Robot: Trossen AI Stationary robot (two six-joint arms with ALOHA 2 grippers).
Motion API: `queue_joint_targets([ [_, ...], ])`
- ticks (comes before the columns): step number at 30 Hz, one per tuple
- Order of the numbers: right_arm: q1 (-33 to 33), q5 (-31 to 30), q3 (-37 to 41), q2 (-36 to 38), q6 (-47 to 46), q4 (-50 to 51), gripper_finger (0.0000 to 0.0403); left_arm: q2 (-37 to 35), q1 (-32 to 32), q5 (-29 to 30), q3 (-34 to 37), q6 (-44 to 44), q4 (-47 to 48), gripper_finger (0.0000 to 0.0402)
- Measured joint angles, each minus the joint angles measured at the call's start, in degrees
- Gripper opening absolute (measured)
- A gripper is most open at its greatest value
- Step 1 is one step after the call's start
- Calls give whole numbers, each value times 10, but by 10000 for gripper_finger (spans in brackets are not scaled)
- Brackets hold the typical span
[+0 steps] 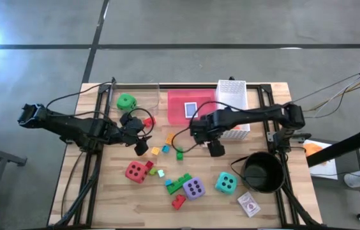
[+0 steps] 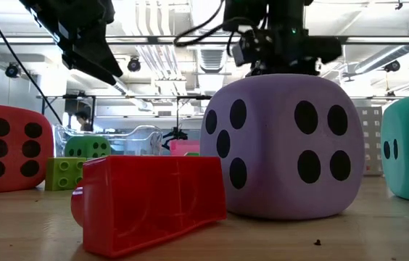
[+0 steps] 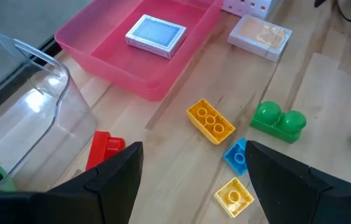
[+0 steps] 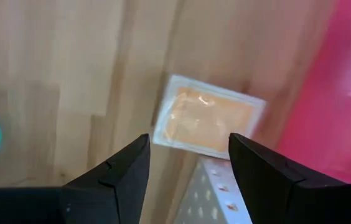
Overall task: Pick & Place Toys
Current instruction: Put the yellow deck of cards into the pink bin
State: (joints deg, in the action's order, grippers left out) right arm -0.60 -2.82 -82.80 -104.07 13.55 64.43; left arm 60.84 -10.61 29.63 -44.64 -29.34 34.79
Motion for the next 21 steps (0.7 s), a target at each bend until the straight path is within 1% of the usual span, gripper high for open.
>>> queue_joint_targets([
  [1, 0, 2, 0, -6, 0, 0, 212, 0, 0, 0, 0, 0, 0, 285],
  [3, -2, 1, 0, -20, -56, -4, 212, 0, 0, 0, 0, -3, 1, 285],
  [7, -6, 9, -12, -31, -275, -20, 212, 0, 0, 0, 0, -6, 2, 285],
  [10, 4, 16, -12, -27, -388, -42, 212, 0, 0, 0, 0, -7, 2, 285],
  [13, 15, 21, -12, -22, -453, -51, 212, 0, 0, 0, 0, -6, 2, 285],
  [18, 27, 18, -14, -21, -538, -49, 212, 0, 0, -1, 0, -6, 2, 285],
  [21, 35, 28, -14, -21, -588, -50, 212, 0, 0, -1, 0, -6, 2, 285],
])
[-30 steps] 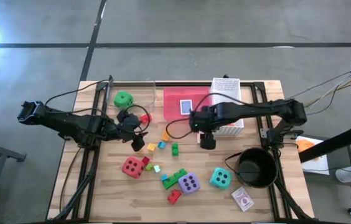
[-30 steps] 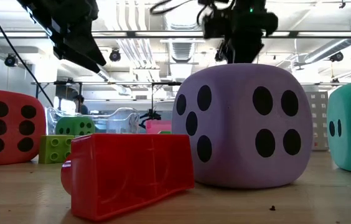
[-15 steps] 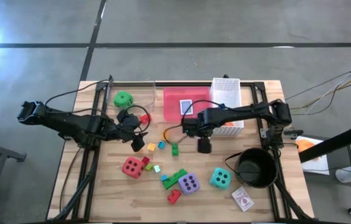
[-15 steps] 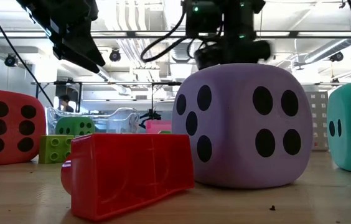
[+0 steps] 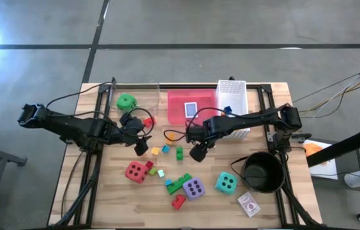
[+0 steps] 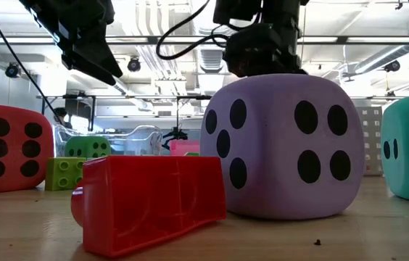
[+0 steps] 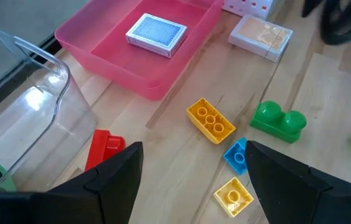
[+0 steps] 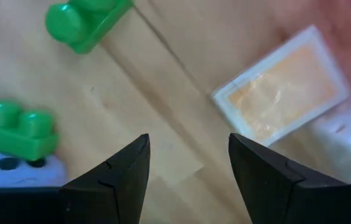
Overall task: Pick & Place Toys
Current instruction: Put the yellow deck of cards into the pink bin
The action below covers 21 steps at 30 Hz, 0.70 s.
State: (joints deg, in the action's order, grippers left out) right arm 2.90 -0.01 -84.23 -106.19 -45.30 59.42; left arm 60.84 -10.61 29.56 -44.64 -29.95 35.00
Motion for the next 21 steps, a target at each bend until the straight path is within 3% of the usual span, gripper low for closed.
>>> queue_joint_targets([
  [5, 26, -17, 0, 0, -116, -4, 212, 0, 0, -1, 0, 0, 2, 285],
  [14, 74, -150, 1, 0, -267, 0, 212, 0, -4, -2, 0, 0, 18, 285],
  [21, 86, -152, 1, 0, -322, 0, 212, 0, -4, -2, 0, 0, 15, 285],
])
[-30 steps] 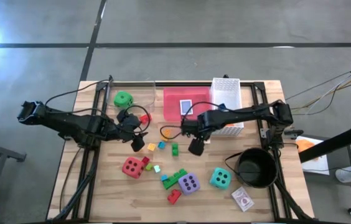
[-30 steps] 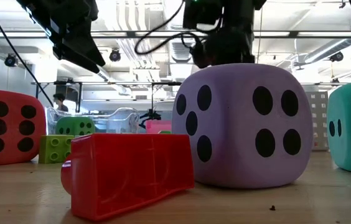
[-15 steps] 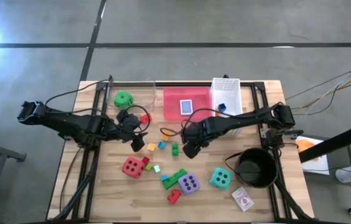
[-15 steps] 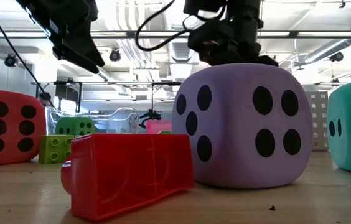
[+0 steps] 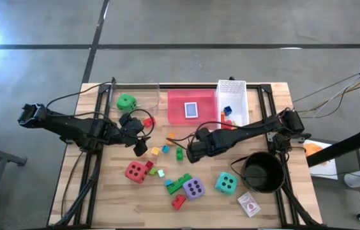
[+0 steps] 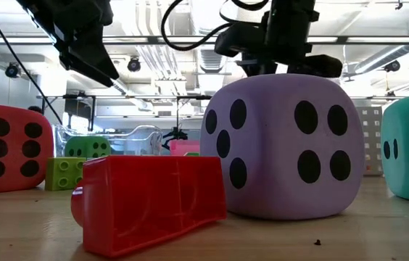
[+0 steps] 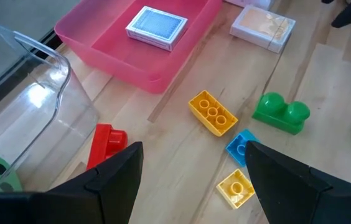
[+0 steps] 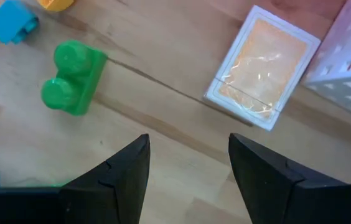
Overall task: Pick & Place Toys
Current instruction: Put the yellow deck of cards into the pink bin
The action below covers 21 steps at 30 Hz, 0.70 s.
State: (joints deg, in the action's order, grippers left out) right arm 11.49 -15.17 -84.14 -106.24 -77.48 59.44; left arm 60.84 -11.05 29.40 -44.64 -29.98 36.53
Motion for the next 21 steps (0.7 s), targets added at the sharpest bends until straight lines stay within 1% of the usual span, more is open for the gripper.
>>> queue_joint_targets([
  [7, 6, -1, 5, -6, -29, 3, 212, 0, 0, 0, 0, 1, -7, 285],
  [19, 9, -9, 51, -6, -71, 0, 213, 0, 0, 0, 0, 7, -6, 285],
  [21, 11, -14, 59, -6, -82, -2, 219, 0, 0, 0, 0, 11, -5, 285],
])
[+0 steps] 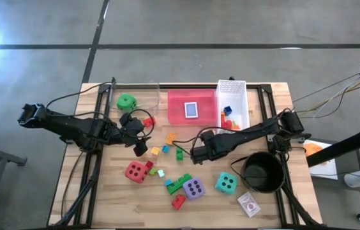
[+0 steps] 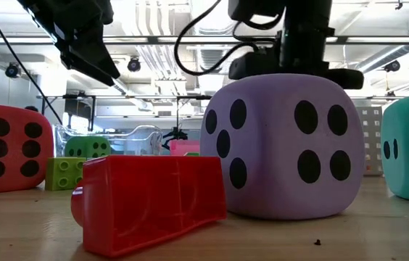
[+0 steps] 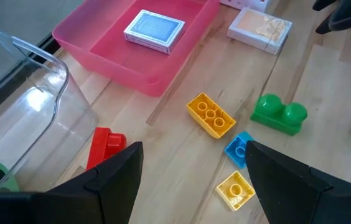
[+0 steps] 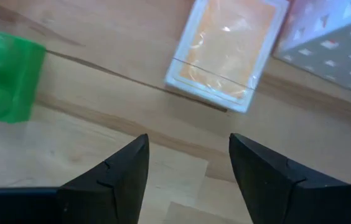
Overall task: Pick & Place Toys
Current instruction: Put the yellow deck of cards into the pink bin
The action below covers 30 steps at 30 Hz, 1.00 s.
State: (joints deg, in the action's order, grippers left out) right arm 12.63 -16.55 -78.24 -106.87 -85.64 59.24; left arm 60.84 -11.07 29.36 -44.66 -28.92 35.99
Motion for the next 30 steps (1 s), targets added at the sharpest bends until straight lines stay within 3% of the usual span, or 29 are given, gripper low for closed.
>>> queue_joint_targets([
  [3, 2, -1, 10, 0, -9, -1, 250, 0, 0, 0, 0, 0, 0, 285],
  [10, 3, -14, 21, 0, -33, -3, 377, 0, 0, 0, 0, 0, 0, 285],
  [12, 3, -24, 21, 0, -34, -8, 394, 0, 0, 0, 0, 0, 0, 285],
  [22, 2, -92, 39, 0, -46, -65, 384, 0, 0, 0, 0, 0, -2, 285],
  [30, 3, -107, 63, 0, -71, -72, 384, 0, 0, 0, 0, -1, -2, 285],
])
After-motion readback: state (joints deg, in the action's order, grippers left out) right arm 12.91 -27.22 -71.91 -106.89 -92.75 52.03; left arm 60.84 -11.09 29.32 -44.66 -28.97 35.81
